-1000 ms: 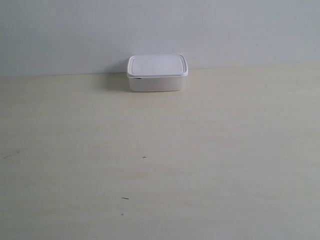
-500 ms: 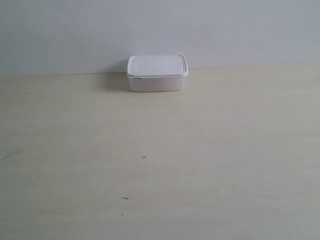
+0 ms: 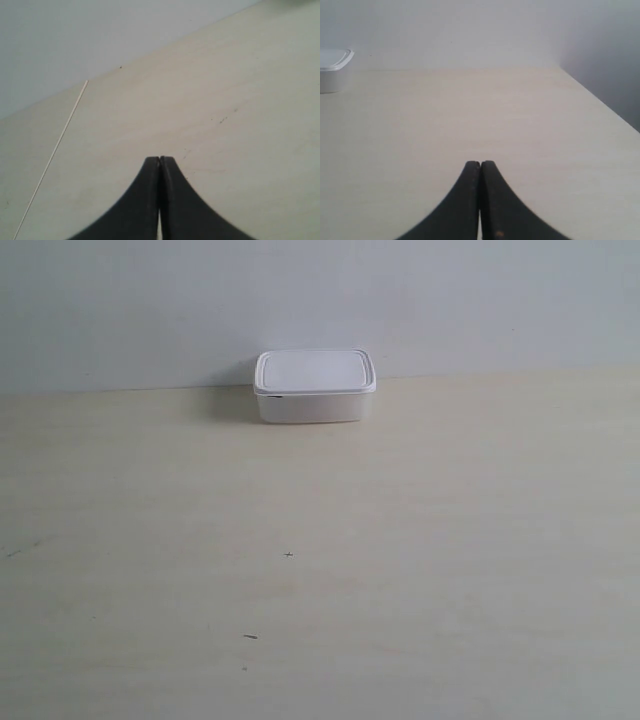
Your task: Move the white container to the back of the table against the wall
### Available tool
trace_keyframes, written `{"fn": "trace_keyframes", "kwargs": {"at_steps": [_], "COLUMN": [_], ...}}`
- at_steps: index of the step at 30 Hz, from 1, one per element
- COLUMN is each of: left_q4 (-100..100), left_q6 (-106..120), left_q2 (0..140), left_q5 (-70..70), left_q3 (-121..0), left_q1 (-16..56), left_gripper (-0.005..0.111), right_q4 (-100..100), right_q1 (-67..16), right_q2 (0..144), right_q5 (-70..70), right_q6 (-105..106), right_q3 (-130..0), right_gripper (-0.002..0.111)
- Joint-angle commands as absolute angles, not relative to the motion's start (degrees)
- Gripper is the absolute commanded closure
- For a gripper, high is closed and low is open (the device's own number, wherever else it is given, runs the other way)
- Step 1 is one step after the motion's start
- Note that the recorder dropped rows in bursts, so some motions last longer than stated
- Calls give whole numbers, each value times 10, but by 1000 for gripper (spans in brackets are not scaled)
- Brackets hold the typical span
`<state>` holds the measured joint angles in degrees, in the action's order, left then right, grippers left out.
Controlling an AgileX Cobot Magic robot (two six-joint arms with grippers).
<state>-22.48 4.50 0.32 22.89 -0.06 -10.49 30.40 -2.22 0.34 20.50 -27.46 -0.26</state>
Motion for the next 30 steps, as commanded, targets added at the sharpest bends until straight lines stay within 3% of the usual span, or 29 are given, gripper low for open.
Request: {"fn": "trace_keyframes", "kwargs": {"at_steps": [1, 6, 16, 30], "left_q4": [-211, -118, -115, -113], "left_q6": [43, 43, 43, 117], "left_q2": [0, 0, 0, 0], "left_q5": [230, 230, 230, 230], "left_q3": [0, 0, 0, 0], "left_q1": [-102, -102, -102, -102], "left_gripper": [107, 107, 107, 107], "right_q4": [266, 228, 113, 106], "right_q1": [-20, -20, -20, -20], "right_q2": [0, 0, 0, 0], "right_q5": [204, 200, 200, 204], "right_q6": [-248, -248, -246, -177], "right_q3": [0, 0, 0, 0], "right_gripper": [108, 108, 108, 108]}}
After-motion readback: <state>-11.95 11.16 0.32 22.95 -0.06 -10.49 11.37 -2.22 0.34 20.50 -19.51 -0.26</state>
